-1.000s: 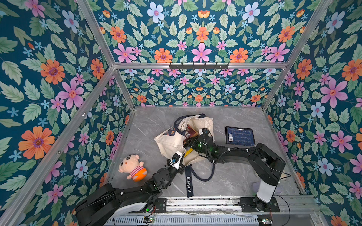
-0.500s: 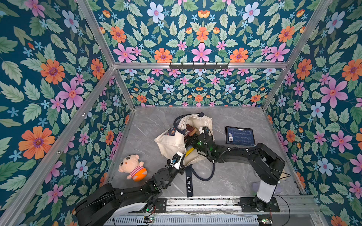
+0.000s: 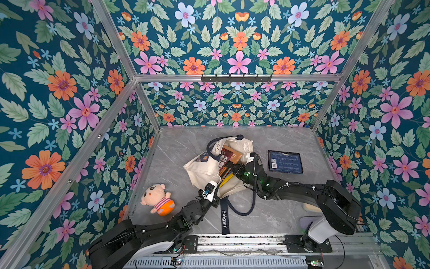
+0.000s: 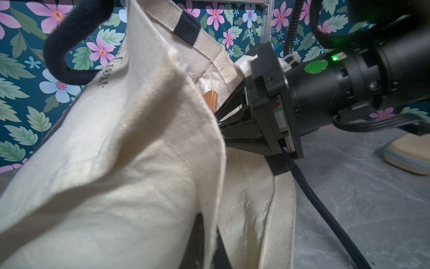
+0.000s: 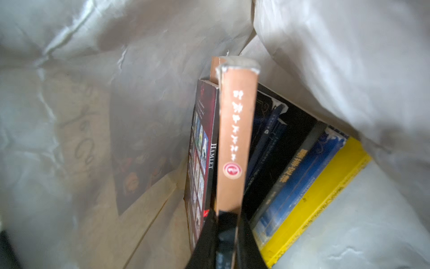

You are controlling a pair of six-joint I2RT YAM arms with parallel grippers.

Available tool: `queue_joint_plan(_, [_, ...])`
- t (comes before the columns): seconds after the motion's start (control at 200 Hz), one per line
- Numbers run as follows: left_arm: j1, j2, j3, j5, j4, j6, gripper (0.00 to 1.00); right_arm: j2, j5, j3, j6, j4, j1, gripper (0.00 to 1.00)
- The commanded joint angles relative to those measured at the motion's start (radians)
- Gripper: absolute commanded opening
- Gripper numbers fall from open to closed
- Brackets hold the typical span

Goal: Take out the books from the canvas bag
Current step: Pick up the book from the canvas bag.

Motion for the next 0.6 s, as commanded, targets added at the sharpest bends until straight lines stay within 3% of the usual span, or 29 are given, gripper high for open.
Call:
queue_joint_plan(0.0, [-0.002,-0.001,-0.029,0.015,0.078,0.01,0.0,0.029,-0.005,0.009,-0.022,0.058,0.001,0.29])
queue_joint_plan(0.1, [-0.002,-0.001,-0.03,0.014,0.078,0.01,0.0,0.078,-0.029,0.02,-0.023,0.105,0.001,0.43])
queue_joint_plan(0.18, [-0.002,-0.002,-0.03,0.016,0.078,0.01,0.0,0.1,-0.034,0.021,-0.023,0.141,0.0,0.5])
queue_joint_plan(0.59, [-0.002,0.005,-0.029,0.024,0.083,0.01,0.0,0.213,-0.023,0.027,0.042,0.338,0.021,0.5])
